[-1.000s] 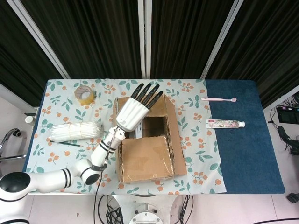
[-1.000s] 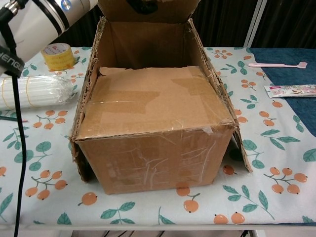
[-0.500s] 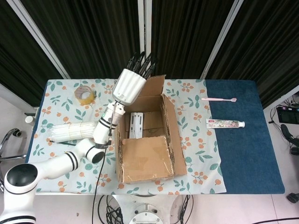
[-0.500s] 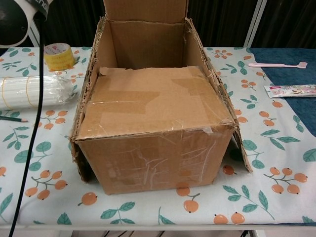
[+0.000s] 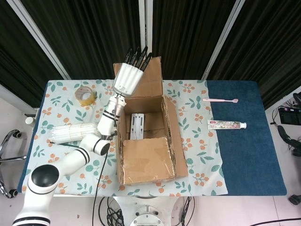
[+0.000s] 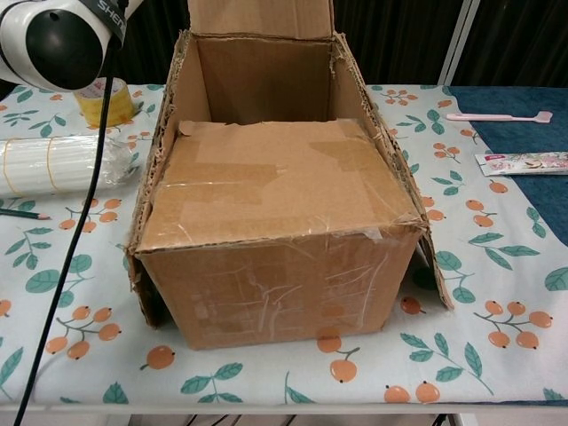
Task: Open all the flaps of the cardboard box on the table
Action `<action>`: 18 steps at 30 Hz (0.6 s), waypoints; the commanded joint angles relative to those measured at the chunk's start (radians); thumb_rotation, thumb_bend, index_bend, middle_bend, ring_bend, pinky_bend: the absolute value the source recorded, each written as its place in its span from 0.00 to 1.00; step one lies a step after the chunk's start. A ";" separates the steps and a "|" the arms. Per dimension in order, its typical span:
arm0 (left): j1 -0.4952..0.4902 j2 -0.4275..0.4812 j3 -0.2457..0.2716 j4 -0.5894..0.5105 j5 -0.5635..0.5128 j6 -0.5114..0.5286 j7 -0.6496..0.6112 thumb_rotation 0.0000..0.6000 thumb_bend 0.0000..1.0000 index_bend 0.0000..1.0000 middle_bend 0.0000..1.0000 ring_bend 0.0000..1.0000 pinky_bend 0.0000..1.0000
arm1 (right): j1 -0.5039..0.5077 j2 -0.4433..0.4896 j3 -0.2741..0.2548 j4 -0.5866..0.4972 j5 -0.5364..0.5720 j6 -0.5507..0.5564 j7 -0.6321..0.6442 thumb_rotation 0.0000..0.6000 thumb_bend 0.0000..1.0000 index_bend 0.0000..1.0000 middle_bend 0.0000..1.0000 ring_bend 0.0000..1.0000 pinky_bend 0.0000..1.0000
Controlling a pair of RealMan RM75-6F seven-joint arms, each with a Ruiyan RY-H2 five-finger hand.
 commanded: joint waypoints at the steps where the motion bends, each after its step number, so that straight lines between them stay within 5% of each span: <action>1: 0.010 0.019 0.014 -0.023 0.009 0.029 -0.036 1.00 0.25 0.00 0.00 0.07 0.15 | 0.006 0.004 -0.004 -0.002 -0.017 -0.003 0.003 1.00 0.21 0.00 0.00 0.00 0.00; 5: 0.078 0.119 0.011 -0.191 -0.006 0.066 -0.066 1.00 0.24 0.00 0.00 0.07 0.15 | 0.026 0.018 -0.010 -0.017 -0.055 -0.022 0.016 1.00 0.23 0.00 0.00 0.00 0.00; 11: 0.296 0.438 0.092 -0.639 -0.033 0.081 -0.038 1.00 0.12 0.00 0.05 0.07 0.16 | 0.079 0.065 -0.022 -0.084 -0.108 -0.105 0.002 1.00 0.49 0.00 0.00 0.00 0.00; 13: 0.384 0.528 0.119 -0.760 -0.063 0.124 -0.024 0.88 0.08 0.00 0.06 0.07 0.16 | 0.107 0.086 -0.024 -0.122 -0.114 -0.156 -0.001 1.00 0.57 0.00 0.00 0.00 0.00; 15: 0.467 0.592 0.147 -0.846 -0.095 0.169 -0.037 0.63 0.03 0.01 0.08 0.07 0.16 | 0.140 0.107 -0.022 -0.161 -0.115 -0.214 -0.003 1.00 0.63 0.00 0.00 0.00 0.00; 18: 0.571 0.658 0.193 -0.915 -0.110 0.221 -0.083 0.39 0.00 0.02 0.08 0.07 0.16 | 0.199 0.122 -0.007 -0.202 -0.098 -0.304 -0.037 1.00 0.72 0.00 0.01 0.00 0.00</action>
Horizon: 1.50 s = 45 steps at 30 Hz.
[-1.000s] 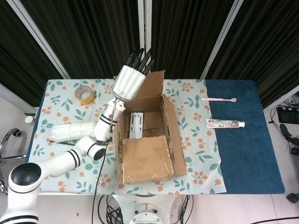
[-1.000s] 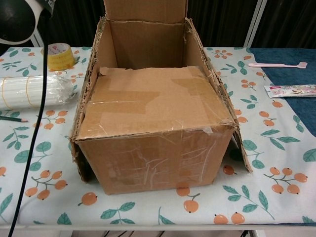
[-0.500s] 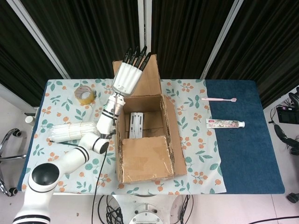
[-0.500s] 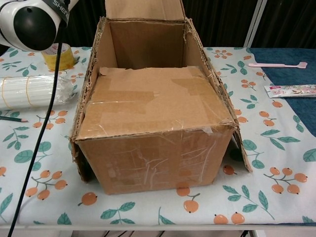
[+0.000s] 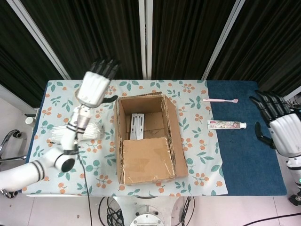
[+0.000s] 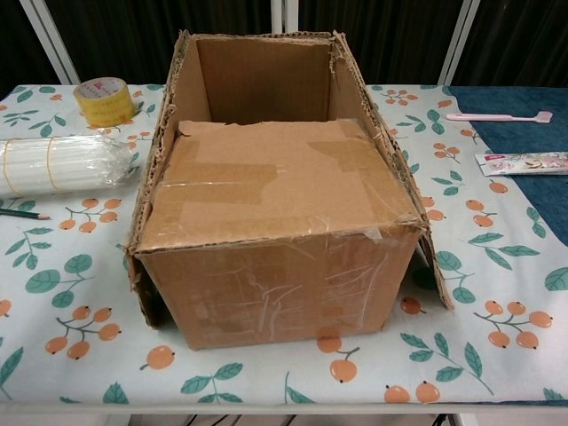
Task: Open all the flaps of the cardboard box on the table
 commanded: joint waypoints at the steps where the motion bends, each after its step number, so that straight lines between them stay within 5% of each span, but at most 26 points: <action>1: 0.233 0.195 0.111 -0.187 -0.043 0.117 -0.051 0.36 0.00 0.02 0.08 0.07 0.16 | 0.091 0.032 0.017 -0.072 0.020 -0.133 -0.047 1.00 0.74 0.00 0.02 0.00 0.00; 10: 0.458 0.225 0.262 -0.132 0.120 0.294 -0.246 0.35 0.00 0.05 0.08 0.07 0.16 | 0.345 0.015 0.092 -0.201 0.214 -0.500 -0.192 1.00 0.91 0.15 0.12 0.00 0.00; 19: 0.570 0.210 0.300 -0.058 0.154 0.349 -0.378 0.31 0.00 0.05 0.08 0.07 0.16 | 0.630 -0.113 0.097 -0.204 0.610 -0.779 -0.400 1.00 0.99 0.17 0.19 0.00 0.00; 24: 0.594 0.221 0.297 -0.041 0.175 0.358 -0.413 0.29 0.00 0.05 0.08 0.07 0.16 | 0.773 -0.200 0.035 -0.178 0.843 -0.811 -0.482 1.00 1.00 0.17 0.19 0.00 0.00; 32: 0.624 0.222 0.290 -0.022 0.194 0.365 -0.439 0.29 0.00 0.05 0.08 0.07 0.16 | 0.943 -0.332 -0.059 -0.115 1.065 -0.806 -0.547 1.00 1.00 0.16 0.19 0.00 0.00; 45: 0.652 0.211 0.267 0.018 0.221 0.380 -0.487 0.27 0.00 0.05 0.09 0.07 0.16 | 1.068 -0.408 -0.136 -0.095 1.207 -0.796 -0.553 1.00 1.00 0.16 0.21 0.00 0.00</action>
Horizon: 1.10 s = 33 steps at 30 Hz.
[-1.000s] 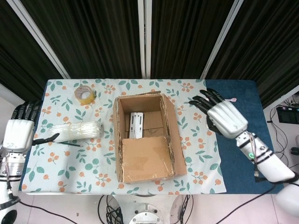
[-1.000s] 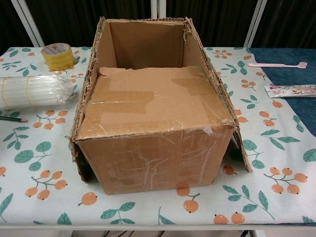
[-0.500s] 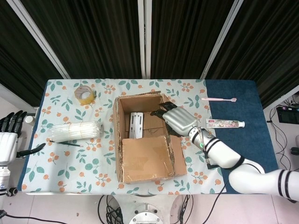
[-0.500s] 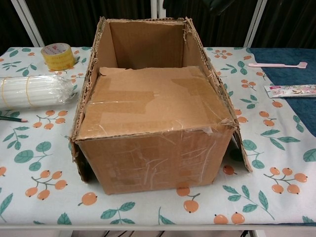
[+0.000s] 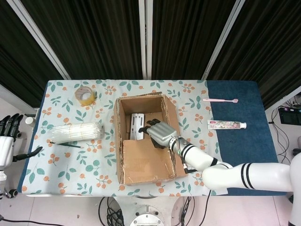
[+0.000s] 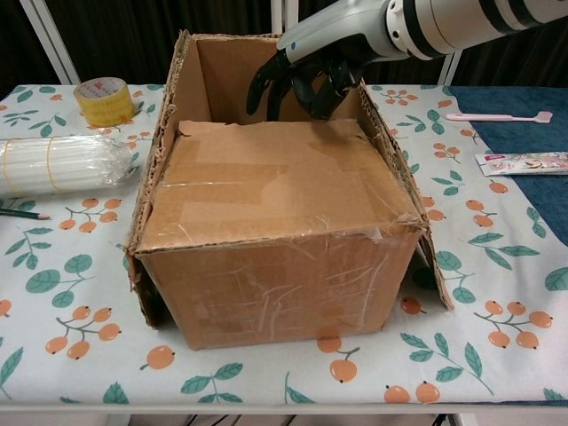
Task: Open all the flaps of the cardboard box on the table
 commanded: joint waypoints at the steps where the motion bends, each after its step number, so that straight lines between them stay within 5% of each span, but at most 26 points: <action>1: 0.005 0.003 -0.008 -0.001 0.003 0.000 -0.013 0.28 0.00 0.05 0.09 0.07 0.16 | 0.015 -0.004 -0.010 -0.004 0.013 -0.005 0.009 1.00 1.00 0.16 0.22 0.00 0.00; 12: 0.013 0.001 -0.016 0.002 0.012 -0.021 -0.024 0.27 0.00 0.05 0.09 0.07 0.16 | 0.047 0.035 -0.022 -0.045 0.029 -0.048 0.075 1.00 1.00 0.26 0.28 0.00 0.00; 20: 0.015 0.002 -0.029 -0.009 0.011 -0.030 -0.024 0.27 0.00 0.05 0.09 0.07 0.16 | 0.010 0.120 0.020 -0.106 -0.025 -0.057 0.170 1.00 1.00 0.33 0.30 0.00 0.00; 26: 0.011 0.009 -0.038 -0.030 0.014 -0.041 -0.023 0.27 0.00 0.05 0.09 0.07 0.16 | -0.042 0.232 0.074 -0.167 -0.080 -0.125 0.275 1.00 1.00 0.33 0.30 0.00 0.00; 33: 0.002 0.008 -0.042 -0.054 0.031 -0.051 -0.021 0.27 0.00 0.05 0.09 0.07 0.16 | -0.157 0.389 0.205 -0.245 -0.196 -0.262 0.441 1.00 1.00 0.31 0.30 0.00 0.00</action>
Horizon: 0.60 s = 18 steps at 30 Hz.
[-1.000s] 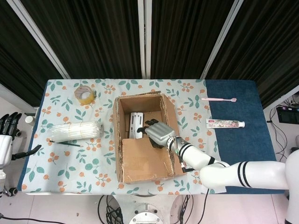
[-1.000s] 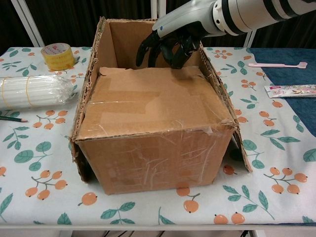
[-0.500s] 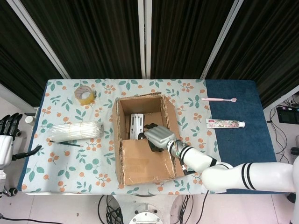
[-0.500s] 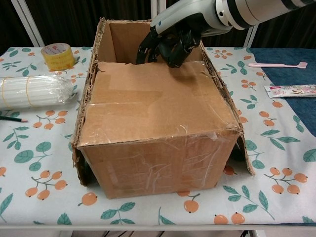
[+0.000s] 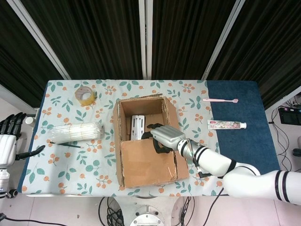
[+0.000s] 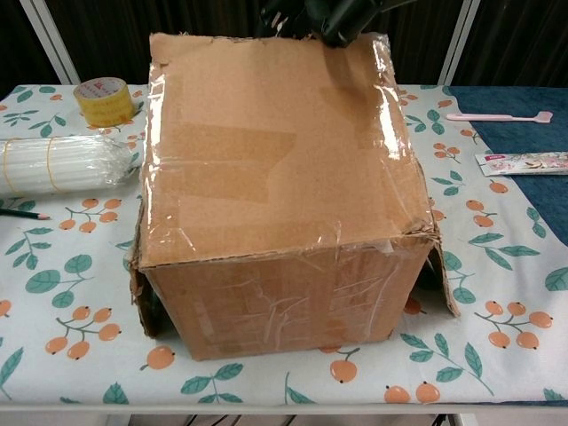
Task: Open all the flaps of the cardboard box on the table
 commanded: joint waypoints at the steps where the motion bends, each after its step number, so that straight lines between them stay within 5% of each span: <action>1: -0.007 -0.002 -0.001 -0.009 0.018 0.002 0.005 0.27 0.00 0.05 0.09 0.07 0.16 | -0.094 0.093 0.096 -0.063 -0.098 -0.071 0.096 1.00 1.00 0.30 0.30 0.00 0.00; 9: -0.025 0.002 -0.011 -0.056 0.034 -0.012 0.041 0.27 0.00 0.05 0.09 0.07 0.16 | -0.288 0.209 0.290 -0.155 -0.278 -0.171 0.260 1.00 1.00 0.27 0.30 0.00 0.00; 18: -0.037 0.000 -0.013 -0.091 0.038 -0.030 0.081 0.27 0.00 0.05 0.09 0.07 0.16 | -0.521 0.239 0.505 -0.232 -0.446 -0.293 0.390 1.00 1.00 0.27 0.32 0.00 0.00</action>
